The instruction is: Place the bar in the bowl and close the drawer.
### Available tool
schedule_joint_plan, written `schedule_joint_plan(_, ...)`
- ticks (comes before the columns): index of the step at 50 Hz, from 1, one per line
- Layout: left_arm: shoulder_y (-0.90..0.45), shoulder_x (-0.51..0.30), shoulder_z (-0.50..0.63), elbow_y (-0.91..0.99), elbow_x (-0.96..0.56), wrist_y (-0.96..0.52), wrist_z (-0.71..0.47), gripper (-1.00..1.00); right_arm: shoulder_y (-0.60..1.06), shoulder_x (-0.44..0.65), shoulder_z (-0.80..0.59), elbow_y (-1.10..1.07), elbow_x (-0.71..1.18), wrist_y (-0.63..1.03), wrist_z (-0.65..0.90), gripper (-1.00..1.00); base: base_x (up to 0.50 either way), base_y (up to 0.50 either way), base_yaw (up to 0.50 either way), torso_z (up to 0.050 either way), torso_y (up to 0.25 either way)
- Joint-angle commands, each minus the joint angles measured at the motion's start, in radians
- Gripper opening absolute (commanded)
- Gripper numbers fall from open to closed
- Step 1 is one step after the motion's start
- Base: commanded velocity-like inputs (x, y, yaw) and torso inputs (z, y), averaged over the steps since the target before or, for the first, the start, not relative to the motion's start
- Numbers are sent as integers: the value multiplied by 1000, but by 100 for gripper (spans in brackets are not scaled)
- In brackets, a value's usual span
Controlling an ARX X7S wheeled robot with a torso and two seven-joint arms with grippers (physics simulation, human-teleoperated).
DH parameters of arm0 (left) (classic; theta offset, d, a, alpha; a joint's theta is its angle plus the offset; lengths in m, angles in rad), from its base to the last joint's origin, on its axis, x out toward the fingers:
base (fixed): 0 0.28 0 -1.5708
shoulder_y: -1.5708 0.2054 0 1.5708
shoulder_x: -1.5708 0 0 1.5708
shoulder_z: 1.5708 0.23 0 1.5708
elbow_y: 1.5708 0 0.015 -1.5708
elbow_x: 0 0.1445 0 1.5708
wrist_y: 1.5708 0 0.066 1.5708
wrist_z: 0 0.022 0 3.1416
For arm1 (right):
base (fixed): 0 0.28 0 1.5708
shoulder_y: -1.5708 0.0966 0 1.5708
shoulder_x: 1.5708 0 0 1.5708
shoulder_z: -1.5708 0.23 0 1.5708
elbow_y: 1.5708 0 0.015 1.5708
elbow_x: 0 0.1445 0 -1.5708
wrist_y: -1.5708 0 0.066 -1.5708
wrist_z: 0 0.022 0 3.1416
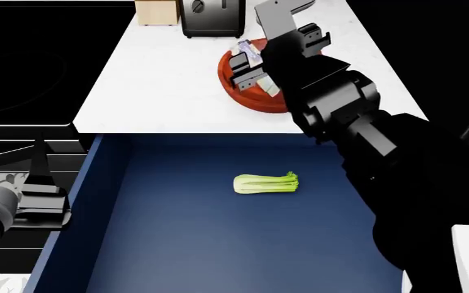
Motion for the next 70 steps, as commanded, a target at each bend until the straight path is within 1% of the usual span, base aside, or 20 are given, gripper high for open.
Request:
schedule_joint_plan(1, -1, -10, 15, 0, 8, 17, -6, 100, 11, 0, -1, 4, 14, -10, -2, 100, 0, 0, 0, 0, 0)
schedule_joint_plan(16, -2, -9, 16, 1, 16, 25, 1, 100, 51, 0, -1, 21, 55, -37, -52, 100, 0, 0, 0, 0, 0)
schedule_joint_plan(22, -33, 12, 12, 1, 7, -5, 20, 100, 66, 0, 0, 29, 72, -51, -76, 100, 0, 0, 0, 0, 0)
schedule_joint_plan(28, -102, 33, 48, 1, 7, -31, 41, 100, 83, 0, 0, 40, 88, -69, -91, 100, 0, 0, 0, 0, 0)
schedule_joint_plan(37, -152, 7, 110, 1, 18, 6, 28, 100, 95, 0, 1, 55, 93, -96, -106, 100, 0, 0, 0, 0, 0)
schedule_joint_plan(42, -180, 3, 131, 1, 11, 9, 28, 100, 102, 0, 3, 59, 91, -103, -116, 100, 0, 0, 0, 0, 250)
schedule_joint_plan(51, -250, 22, 179, 1, 1, -19, 33, 100, 136, 0, -4, 38, 94, -101, -143, 100, 0, 0, 0, 0, 250)
schedule_joint_plan(58, -351, 66, 236, 1, -16, -78, 46, 100, 157, 0, -14, 24, 81, -66, -157, 100, 0, 0, 0, 0, 250)
schedule_joint_plan(67, -460, 93, 324, 1, -25, -106, 45, 100, 173, 3, -5, 19, 84, -18, -150, 100, 0, 0, 0, 0, 250)
schedule_joint_plan(70, -482, 98, 339, 0, -32, -114, 45, 100, 177, 90, 3, -174, 105, 25, -61, 100, 0, 0, 0, 0, 250)
